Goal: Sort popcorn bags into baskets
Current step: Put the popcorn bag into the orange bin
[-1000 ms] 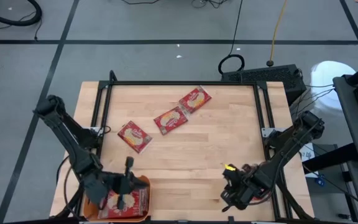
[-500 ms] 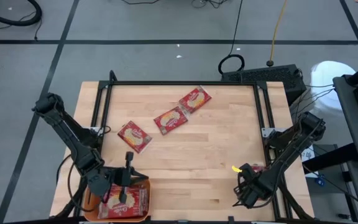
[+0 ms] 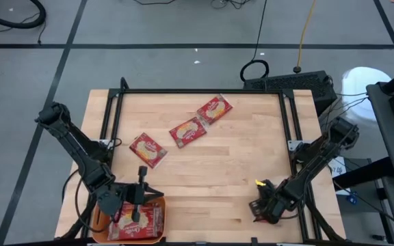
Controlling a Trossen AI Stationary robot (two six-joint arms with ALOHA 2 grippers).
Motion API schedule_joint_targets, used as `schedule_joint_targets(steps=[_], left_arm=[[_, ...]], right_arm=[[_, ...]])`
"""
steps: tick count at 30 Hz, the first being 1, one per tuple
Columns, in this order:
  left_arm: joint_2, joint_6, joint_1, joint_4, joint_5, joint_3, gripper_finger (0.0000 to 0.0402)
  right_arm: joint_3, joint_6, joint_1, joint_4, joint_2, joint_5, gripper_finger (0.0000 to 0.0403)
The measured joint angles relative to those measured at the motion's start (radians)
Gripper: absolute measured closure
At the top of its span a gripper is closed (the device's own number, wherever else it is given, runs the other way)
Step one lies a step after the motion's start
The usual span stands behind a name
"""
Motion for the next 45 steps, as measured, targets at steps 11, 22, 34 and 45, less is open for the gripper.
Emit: schedule_joint_targets(steps=[11,22,34,45], left_arm=[[0.0,-0.024,-0.001,0.0,0.0,0.0,0.0378],[0.0,-0.043,0.003,-0.001,0.0,0.0,0.0396],[0.0,-0.043,0.008,-0.001,-0.013,0.0,0.0377],[0.0,-0.044,0.049,-0.001,-0.015,0.0,0.0376]], right_arm=[[-0.005,-0.387,-0.096,0.254,0.002,0.495,0.0257],[0.061,-1.066,-0.06,0.29,0.003,0.457,0.0257],[0.062,-1.254,-0.034,0.201,0.07,0.455,0.0219],[0.064,-1.266,-0.034,0.118,0.14,0.463,0.0222]])
